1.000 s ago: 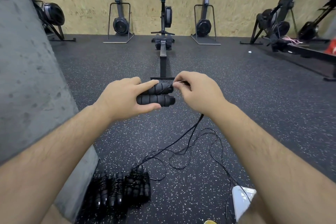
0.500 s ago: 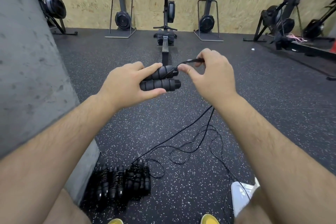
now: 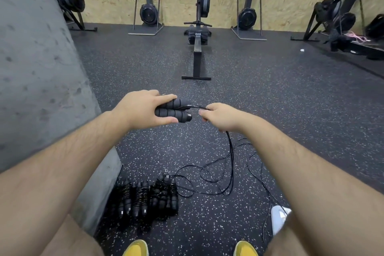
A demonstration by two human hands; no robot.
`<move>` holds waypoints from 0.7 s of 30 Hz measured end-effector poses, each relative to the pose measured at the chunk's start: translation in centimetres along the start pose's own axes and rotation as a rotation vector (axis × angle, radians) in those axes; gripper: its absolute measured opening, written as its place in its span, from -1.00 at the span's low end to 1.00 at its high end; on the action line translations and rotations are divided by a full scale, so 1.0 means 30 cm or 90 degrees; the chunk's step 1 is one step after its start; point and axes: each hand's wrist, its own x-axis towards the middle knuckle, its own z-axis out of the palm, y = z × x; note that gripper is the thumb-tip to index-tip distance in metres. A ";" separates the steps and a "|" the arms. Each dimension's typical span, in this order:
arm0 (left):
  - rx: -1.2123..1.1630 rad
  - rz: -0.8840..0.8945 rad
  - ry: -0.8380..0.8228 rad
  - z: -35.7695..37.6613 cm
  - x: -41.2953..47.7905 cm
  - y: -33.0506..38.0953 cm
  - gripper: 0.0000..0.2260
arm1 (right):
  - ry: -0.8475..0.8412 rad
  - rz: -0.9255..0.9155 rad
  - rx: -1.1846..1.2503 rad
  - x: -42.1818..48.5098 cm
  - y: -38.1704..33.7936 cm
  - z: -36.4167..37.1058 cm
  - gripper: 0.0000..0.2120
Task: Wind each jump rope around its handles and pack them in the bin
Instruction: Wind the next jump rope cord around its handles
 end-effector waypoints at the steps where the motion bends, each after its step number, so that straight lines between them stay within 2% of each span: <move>1: -0.001 -0.014 -0.003 0.009 -0.010 -0.017 -0.33 | -0.009 0.000 0.013 0.023 -0.008 0.016 -0.74; 5: 0.010 -0.083 0.007 0.018 -0.049 -0.097 -0.34 | -0.054 0.014 0.027 0.117 -0.033 0.086 -0.80; 10: 0.026 -0.127 0.001 0.018 -0.105 -0.177 -0.37 | -0.166 0.038 0.054 0.201 -0.041 0.197 -0.64; 12: 0.039 -0.153 -0.026 0.031 -0.126 -0.201 -0.36 | -0.165 0.033 0.008 0.232 -0.070 0.232 -0.59; 16: 0.030 -0.220 -0.028 0.054 -0.156 -0.247 -0.42 | -0.118 0.068 -0.206 0.264 -0.137 0.288 -0.41; 18: 0.024 -0.253 -0.020 0.050 -0.164 -0.262 -0.44 | -0.133 0.115 -0.183 0.263 -0.146 0.308 -0.50; 20: 0.015 -0.277 -0.020 0.047 -0.169 -0.269 -0.43 | -0.201 0.171 -0.081 0.265 -0.135 0.330 -0.69; 21: 0.013 -0.282 -0.027 0.048 -0.170 -0.269 -0.43 | -0.245 0.208 -0.035 0.255 -0.132 0.339 -0.69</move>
